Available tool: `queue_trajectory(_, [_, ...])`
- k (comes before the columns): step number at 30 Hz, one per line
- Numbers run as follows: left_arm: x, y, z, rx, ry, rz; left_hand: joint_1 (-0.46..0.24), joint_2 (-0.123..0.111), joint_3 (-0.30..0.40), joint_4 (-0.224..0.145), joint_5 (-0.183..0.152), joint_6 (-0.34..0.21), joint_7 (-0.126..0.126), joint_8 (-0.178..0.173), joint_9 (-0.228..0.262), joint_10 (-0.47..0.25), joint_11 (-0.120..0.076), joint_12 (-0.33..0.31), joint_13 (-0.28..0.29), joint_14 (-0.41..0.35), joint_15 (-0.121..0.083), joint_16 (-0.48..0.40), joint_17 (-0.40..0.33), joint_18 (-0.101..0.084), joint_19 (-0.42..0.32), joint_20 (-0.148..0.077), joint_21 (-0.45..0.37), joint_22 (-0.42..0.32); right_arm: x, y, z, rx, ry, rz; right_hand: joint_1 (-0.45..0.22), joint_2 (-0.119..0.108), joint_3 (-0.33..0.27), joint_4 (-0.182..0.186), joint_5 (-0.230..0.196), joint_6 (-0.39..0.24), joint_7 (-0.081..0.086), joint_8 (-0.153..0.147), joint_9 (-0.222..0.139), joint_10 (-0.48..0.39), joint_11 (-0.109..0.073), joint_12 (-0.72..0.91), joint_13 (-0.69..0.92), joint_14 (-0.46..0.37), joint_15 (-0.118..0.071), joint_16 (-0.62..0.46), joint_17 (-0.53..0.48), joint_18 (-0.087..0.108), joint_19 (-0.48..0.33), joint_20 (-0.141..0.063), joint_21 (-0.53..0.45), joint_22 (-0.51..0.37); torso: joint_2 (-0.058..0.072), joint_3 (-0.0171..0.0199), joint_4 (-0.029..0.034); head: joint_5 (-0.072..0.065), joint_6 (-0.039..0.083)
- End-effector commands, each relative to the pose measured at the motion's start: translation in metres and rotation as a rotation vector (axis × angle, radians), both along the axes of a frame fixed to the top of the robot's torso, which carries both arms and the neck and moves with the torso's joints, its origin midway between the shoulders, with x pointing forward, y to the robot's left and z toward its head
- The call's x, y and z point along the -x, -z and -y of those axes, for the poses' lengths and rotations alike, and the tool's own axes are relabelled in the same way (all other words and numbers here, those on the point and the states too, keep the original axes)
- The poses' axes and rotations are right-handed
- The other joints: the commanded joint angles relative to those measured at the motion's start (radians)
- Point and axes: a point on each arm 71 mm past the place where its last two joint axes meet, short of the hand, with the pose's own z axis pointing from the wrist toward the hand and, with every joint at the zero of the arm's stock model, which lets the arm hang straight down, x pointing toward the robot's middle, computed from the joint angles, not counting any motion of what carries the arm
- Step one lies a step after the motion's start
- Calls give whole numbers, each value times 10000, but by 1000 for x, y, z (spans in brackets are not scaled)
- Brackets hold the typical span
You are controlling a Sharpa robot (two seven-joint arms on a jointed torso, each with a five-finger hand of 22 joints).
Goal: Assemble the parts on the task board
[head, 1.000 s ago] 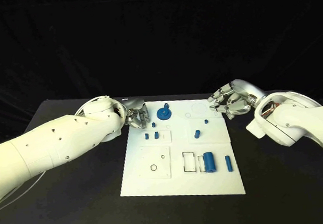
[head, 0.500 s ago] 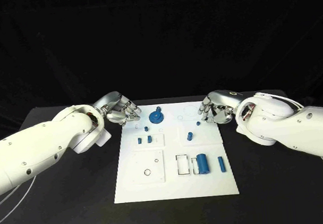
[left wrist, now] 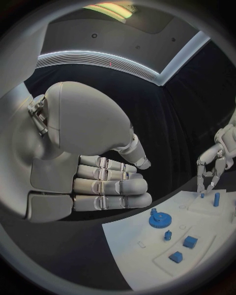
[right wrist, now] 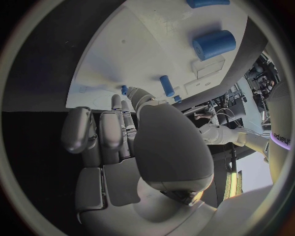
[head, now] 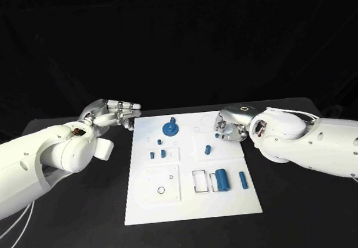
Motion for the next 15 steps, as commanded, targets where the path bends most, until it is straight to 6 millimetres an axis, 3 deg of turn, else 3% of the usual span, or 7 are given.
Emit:
queue_trajectory(1, [2, -10, 2, 1393, -18, 7, -1, 98, -72, -14, -8, -2, 43, -41, -17, -86, 7, 23, 12, -78, -4, -57, -21, 53, -80, -4, -64, -24, -1, 4, -1, 388, -26, -43, -63, -66, 89, 8, -7, 39, 34, -68, 12, 45, 59, -70, -18, 425, 76, 50, 22, -76, 87, -12, 82, 96, -9, -4, -14, -2, -13])
queue_trajectory(4, [3, -13, 2, 1479, 34, 47, -16, 124, -107, -4, -9, -4, 52, -40, -25, -101, 14, 34, 20, -88, 2, -83, -46, 53, -77, 1, -104, -53, -2, 6, -2, 372, -25, -116, -70, -58, 111, 5, -7, 54, 31, -74, 15, 61, 56, -80, -25, 424, 77, 79, 43, -85, 104, -9, 135, 134, -9, -10, 25, -37, -42])
queue_trajectory(8, [5, -16, 4, 1551, 111, 63, -16, 134, -121, -5, -8, -5, 53, -39, -28, -108, 15, 39, 24, -91, 4, -95, -57, 53, -75, 4, -122, -66, -2, 9, -4, 344, -65, -177, -74, -40, 192, -24, -15, 109, 15, -92, 28, 129, 48, -106, -44, 415, 70, 124, 63, -90, 110, -6, 193, 190, -10, 3, -5, -28, -66])
queue_trajectory(15, [7, -18, 8, 1654, 189, 144, 4, 153, -134, -18, -7, -9, 55, -39, -34, -120, 15, 47, 29, -96, 4, -112, -74, 55, -69, 5, -147, -85, -4, 13, -6, 273, -89, -226, -89, 6, 392, -110, -63, 294, -38, -100, 73, 349, -12, -131, -67, 469, 35, 519, 391, -158, 242, -19, 601, 481, -2, 16, 0, -72, -74])
